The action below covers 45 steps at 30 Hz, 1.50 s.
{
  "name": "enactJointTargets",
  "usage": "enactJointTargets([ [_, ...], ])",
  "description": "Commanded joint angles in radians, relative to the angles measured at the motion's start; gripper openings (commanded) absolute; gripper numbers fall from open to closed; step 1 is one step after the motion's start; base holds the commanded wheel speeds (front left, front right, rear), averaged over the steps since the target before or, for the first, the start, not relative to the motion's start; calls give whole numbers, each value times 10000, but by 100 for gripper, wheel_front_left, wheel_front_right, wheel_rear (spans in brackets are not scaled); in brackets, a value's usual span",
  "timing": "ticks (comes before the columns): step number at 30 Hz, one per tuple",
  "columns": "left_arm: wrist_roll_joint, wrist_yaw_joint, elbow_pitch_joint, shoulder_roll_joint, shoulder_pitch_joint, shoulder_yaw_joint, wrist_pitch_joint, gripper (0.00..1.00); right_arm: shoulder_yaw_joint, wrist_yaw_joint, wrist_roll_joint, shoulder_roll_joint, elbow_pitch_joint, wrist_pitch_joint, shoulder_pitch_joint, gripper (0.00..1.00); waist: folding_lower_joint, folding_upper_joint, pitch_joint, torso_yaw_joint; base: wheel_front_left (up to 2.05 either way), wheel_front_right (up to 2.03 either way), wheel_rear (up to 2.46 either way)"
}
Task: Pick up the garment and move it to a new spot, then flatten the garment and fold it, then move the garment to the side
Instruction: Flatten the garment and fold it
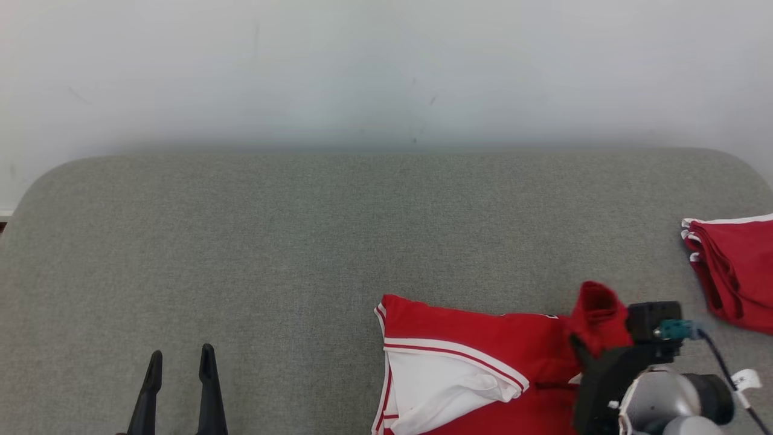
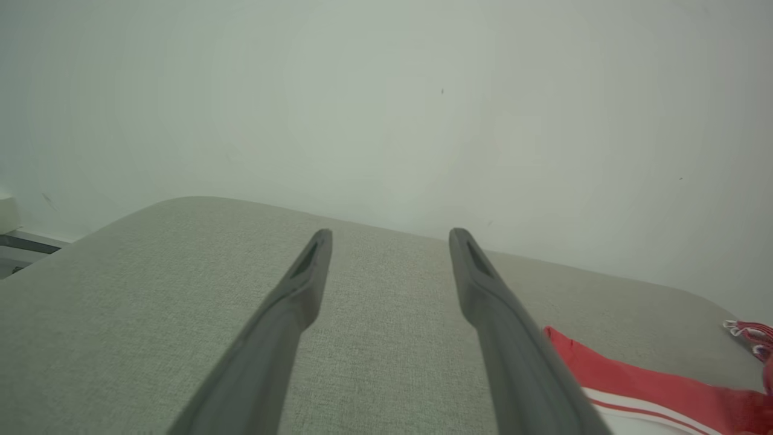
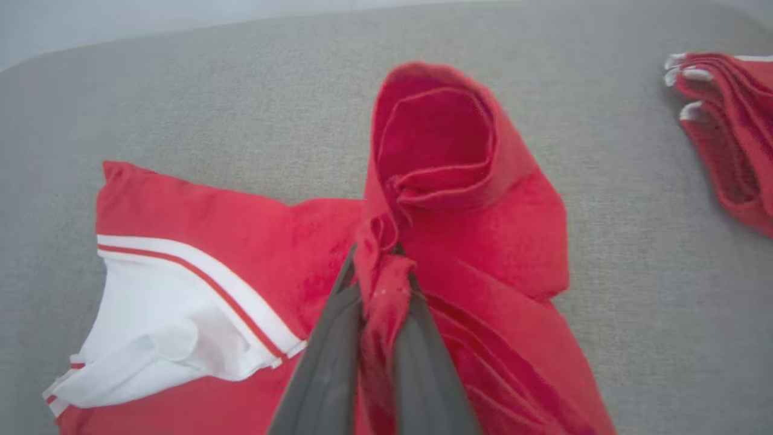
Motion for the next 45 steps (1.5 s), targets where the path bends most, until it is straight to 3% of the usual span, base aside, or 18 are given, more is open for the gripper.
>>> enactJointTargets([
  [1, -23, -48, 29, -35, 96, 8, -32, 100, 177, -26, 101, -21, 116, -96, 73, 0, 0, 0, 8, 91, 0, 0, 0],
  [14, -129, -64, 243, -49, -303, -59, -32, 100, 3318, -26, 1676, -18, 2860, -1258, -1481, 0, 0, 0, 177, 866, 0, 0, 0],
  [25, -181, -14, 329, -71, -295, -132, -32, 100, 4666, -26, 2624, -19, 4162, -1800, -2137, 0, 0, 0, 230, 1046, 0, 0, 0],
  [26, -183, -19, 329, -73, -304, -130, -32, 100, 4724, -26, 2678, -19, 4200, -1907, -2206, 21, 0, 0, 233, 1039, 0, 0, 0],
  [27, -186, -16, 328, -74, -310, -120, -32, 100, 4763, -25, 2815, -18, 4264, -1999, -2237, 100, 0, 0, 232, 1028, 0, 0, 0],
  [37, -167, -7, 304, -85, -238, -59, -32, 100, 4829, -26, 4395, -21, 3809, -3094, -2659, 100, 0, 0, 122, 815, 0, 0, 0],
  [45, -128, 51, 192, -91, -81, -21, -32, 100, 3121, -26, 2629, -22, 3052, -2941, -2051, 100, 0, 0, 50, 700, 0, 0, 0],
])
